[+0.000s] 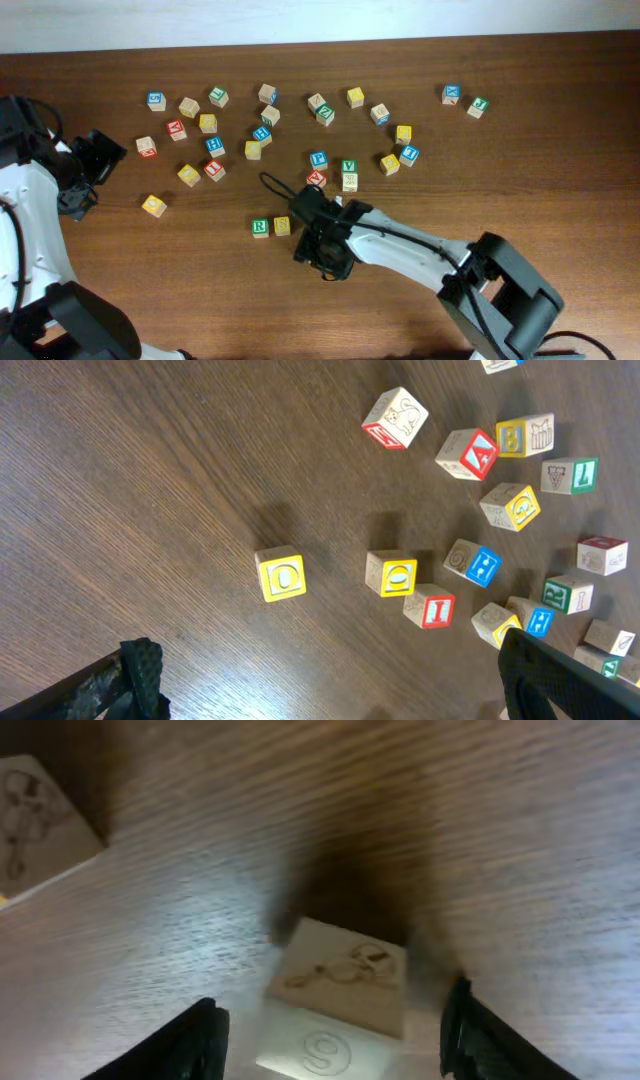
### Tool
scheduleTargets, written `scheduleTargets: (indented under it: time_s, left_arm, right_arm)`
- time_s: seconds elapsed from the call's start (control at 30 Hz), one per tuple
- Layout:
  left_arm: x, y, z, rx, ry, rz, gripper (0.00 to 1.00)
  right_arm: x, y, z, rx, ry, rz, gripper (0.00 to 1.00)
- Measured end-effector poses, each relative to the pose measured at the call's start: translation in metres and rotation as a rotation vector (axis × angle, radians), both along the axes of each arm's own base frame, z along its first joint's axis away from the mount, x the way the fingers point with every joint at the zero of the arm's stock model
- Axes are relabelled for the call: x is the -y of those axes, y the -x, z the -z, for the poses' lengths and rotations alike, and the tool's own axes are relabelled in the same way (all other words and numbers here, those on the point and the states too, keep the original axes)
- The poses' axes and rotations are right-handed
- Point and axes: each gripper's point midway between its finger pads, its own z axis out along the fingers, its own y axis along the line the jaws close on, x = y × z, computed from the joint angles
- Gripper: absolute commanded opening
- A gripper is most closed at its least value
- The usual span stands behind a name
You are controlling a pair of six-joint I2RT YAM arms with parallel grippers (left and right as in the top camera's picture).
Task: Spell out RSS
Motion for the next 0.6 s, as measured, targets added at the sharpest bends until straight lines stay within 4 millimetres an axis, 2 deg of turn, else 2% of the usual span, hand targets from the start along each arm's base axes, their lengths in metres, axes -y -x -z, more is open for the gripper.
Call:
scheduleTargets:
  time_s: [0.13,0.2,0.23,0.33,0.37,0.47,0.6]
  left_arm:
    - [0.000,0.000,0.000,0.000,0.000,0.000,0.99]
    - [0.000,0.000,0.000,0.000,0.000,0.000,0.99]
    - [0.000,0.000,0.000,0.001,0.000,0.000,0.99]
    - [0.000,0.000,0.000,0.001,0.000,0.000,0.99]
    - [0.000,0.000,0.000,0.000,0.000,0.000,0.99]
    - [0.000,0.000,0.000,0.001,0.000,0.000,0.99]
    - [0.000,0.000,0.000,0.000,0.000,0.000,0.99]
  right_arm:
    - [0.002,0.000,0.002,-0.007,0.013,0.018,0.39]
    - [0.002,0.003,0.002,-0.012,0.009,-0.021,0.38]
    - [0.002,0.003,0.002,-0.014,-0.003,-0.056,0.33]
    - [0.005,-0.001,-0.002,-0.029,-0.077,-0.170,0.33]
    - [0.013,-0.012,-0.005,-0.023,-0.133,-0.224,0.28]
    - [0.030,-0.035,-0.018,0.008,-0.301,-0.329,0.28]
    - [0.038,-0.030,-0.027,-0.009,-0.404,-0.408,0.28]
